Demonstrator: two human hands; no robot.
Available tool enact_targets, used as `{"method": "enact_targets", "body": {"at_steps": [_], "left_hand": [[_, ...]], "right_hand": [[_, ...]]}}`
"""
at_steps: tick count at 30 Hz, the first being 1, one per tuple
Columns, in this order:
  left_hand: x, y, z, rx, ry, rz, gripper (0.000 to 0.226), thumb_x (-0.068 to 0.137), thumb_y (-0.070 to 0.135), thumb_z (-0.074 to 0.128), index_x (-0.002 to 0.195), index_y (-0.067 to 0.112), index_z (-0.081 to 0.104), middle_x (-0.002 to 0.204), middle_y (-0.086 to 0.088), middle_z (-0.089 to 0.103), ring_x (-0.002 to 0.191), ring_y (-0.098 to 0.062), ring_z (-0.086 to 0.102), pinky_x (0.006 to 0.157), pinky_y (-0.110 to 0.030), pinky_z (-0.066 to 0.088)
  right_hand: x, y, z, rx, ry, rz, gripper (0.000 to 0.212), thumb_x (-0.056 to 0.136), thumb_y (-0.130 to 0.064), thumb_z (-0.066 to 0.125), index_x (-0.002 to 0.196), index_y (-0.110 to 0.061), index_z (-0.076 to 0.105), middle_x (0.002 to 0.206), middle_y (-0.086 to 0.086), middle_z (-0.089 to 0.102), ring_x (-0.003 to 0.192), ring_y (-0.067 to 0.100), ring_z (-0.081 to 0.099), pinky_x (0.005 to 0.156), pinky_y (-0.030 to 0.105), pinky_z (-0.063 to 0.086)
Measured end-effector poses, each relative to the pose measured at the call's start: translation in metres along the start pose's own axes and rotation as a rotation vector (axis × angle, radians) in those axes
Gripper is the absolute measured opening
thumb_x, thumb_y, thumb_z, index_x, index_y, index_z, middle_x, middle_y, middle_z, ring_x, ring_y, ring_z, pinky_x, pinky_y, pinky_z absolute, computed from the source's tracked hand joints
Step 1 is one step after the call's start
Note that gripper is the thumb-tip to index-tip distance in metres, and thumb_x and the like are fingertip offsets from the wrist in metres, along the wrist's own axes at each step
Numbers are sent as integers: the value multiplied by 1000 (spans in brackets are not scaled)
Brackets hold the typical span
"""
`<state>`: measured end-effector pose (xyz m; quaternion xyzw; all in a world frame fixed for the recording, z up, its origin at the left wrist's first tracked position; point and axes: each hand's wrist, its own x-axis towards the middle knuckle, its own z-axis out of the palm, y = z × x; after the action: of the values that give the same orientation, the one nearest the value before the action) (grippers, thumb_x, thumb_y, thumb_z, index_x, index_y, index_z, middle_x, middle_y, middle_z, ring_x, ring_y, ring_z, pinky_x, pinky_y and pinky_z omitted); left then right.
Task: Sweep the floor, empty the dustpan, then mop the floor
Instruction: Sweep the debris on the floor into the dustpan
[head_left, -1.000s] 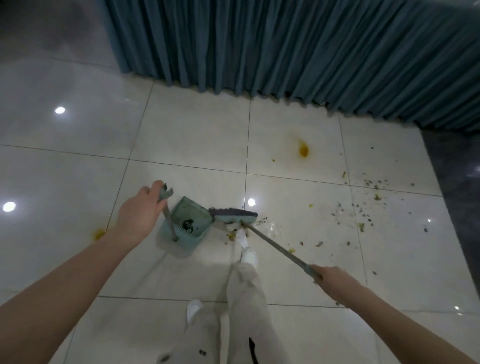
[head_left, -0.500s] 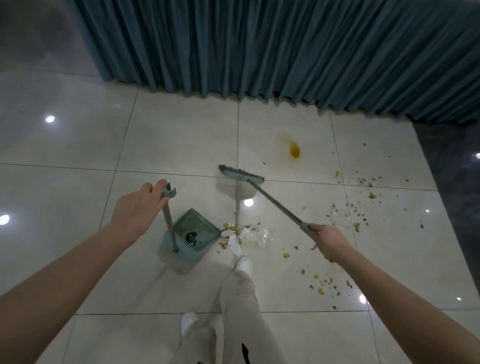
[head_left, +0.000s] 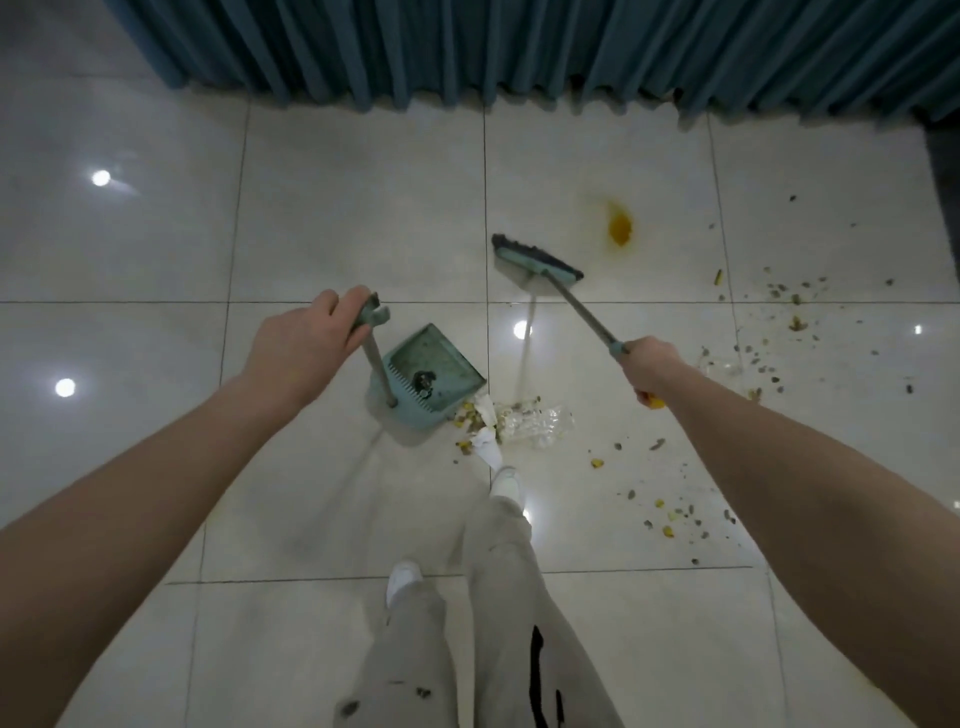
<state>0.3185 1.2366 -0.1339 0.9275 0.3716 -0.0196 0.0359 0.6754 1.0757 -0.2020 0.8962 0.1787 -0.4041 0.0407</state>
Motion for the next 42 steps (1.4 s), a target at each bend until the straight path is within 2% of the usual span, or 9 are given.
{"method": "enact_targets", "body": {"at_steps": [5,8,13,18,22,28,36,39,42], "left_hand": [[5,-11,-5,-33,-21,1,40,95,36,47,127,12,47,94,-18,57,62,-40,60,50,-41,44],[-4,-20,-8,-59,-48,19,41,97,36,46,131,13,44,101,-19,57,72,-43,62,55,-41,42],[-26,-34,-28,-29,-65,125,38,99,35,43,130,14,44,104,-16,57,74,-39,61,53,-36,36],[-40,-46,-43,-91,-35,218,33,96,33,49,123,13,48,98,-16,59,73,-40,61,58,-44,49],[-42,-40,-51,13,-66,323,34,97,37,44,123,15,45,99,-13,59,72,-38,63,55,-41,48],[-25,-26,-61,45,-52,389,32,97,42,40,121,21,40,105,-9,61,79,-37,65,61,-41,50],[23,22,-80,19,-38,458,33,96,45,38,122,24,36,106,-8,62,79,-34,65,62,-42,54],[48,53,-85,5,-40,455,33,97,44,35,124,26,36,109,-5,60,83,-31,64,62,-40,52],[79,86,-81,-5,-41,437,33,98,43,38,125,24,38,110,-5,60,82,-30,64,61,-38,51]], "right_hand": [[-54,30,32,-46,-39,-27,32,104,-24,35,118,-6,57,78,12,54,51,24,52,40,25,43],[-106,57,64,-66,-71,-46,35,104,-29,31,123,-12,55,82,11,55,54,23,54,39,24,42],[-201,111,129,-65,-105,-26,37,104,-35,30,126,-18,54,80,7,54,58,21,53,41,25,46],[-281,150,176,-12,-130,23,34,104,-37,29,126,-27,52,75,1,53,51,14,50,38,22,41],[-312,174,194,-79,-61,21,32,103,-33,35,127,-31,56,71,-9,52,63,12,58,51,22,44],[-339,193,175,234,27,105,38,96,-53,43,127,-36,55,66,1,55,41,16,49,39,25,46],[-303,204,121,460,189,195,40,99,-44,43,130,-24,57,61,7,50,42,20,46,36,23,40],[-265,212,82,573,234,210,45,95,-54,47,123,-22,61,57,7,50,41,20,46,38,22,40],[-210,227,35,630,246,206,42,96,-49,50,117,-15,63,55,6,50,39,18,46,41,24,42]]}}
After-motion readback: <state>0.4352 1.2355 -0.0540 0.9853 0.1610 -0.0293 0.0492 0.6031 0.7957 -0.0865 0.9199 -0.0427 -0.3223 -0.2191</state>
